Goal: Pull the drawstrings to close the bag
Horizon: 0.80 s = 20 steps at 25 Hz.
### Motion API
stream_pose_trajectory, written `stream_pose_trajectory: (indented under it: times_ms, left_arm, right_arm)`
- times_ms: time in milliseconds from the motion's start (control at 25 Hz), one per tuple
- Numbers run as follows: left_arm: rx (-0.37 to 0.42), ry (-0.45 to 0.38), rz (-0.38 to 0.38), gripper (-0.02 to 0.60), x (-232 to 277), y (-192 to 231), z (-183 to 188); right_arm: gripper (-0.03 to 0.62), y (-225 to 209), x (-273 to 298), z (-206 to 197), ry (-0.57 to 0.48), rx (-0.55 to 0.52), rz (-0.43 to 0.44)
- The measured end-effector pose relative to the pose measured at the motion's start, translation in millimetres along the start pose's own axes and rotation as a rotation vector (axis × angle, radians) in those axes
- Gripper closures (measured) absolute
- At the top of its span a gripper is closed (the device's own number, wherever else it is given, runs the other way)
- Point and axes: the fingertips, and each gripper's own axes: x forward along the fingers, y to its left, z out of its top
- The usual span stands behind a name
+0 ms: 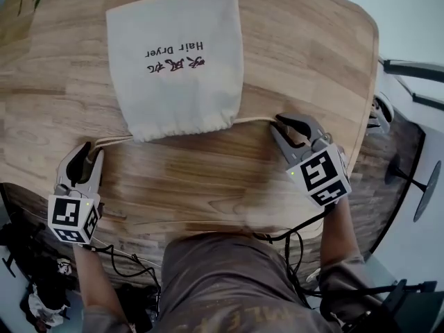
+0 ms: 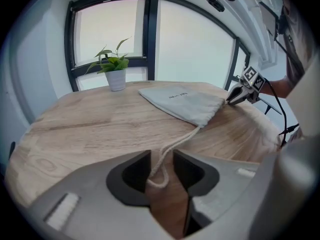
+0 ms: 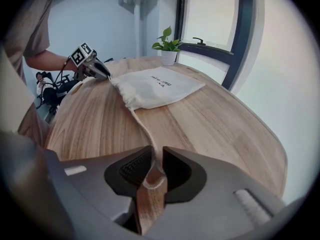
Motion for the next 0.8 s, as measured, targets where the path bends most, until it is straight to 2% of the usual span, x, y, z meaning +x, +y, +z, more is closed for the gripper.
stream_pose_trajectory:
  times_ms: [40,80,200,360,560,800]
  left_arm:
    - [0.000,0.005,-0.008,0.405,-3,-3,-2]
    - [0.004,0.013,-0.017,0.373,-9,-8,-4]
    - [0.025,0.007,-0.030,0.333,-32,-24,-2]
    - [0.092,-0.025,-0.046,0.330,-38,-36,21]
    - [0.238,-0.031,-0.104,0.331,-16,-51,47]
    - [0.365,0.047,-0.219,0.331,22,-67,47]
  right_arm:
    - [0.466,2,-2,2,-0.010,0.003,0.002]
    - [0.437,5,-7,5,-0.019,0.000,0.002]
    - [0.424,14,-26,16,-0.058,-0.034,-0.010]
    - [0.422,18,-34,45,-0.135,-0.107,-0.001]
    - [0.419,30,-28,66,-0.162,-0.181,0.043]
    - [0.421,41,-1,68,-0.127,-0.233,0.113]
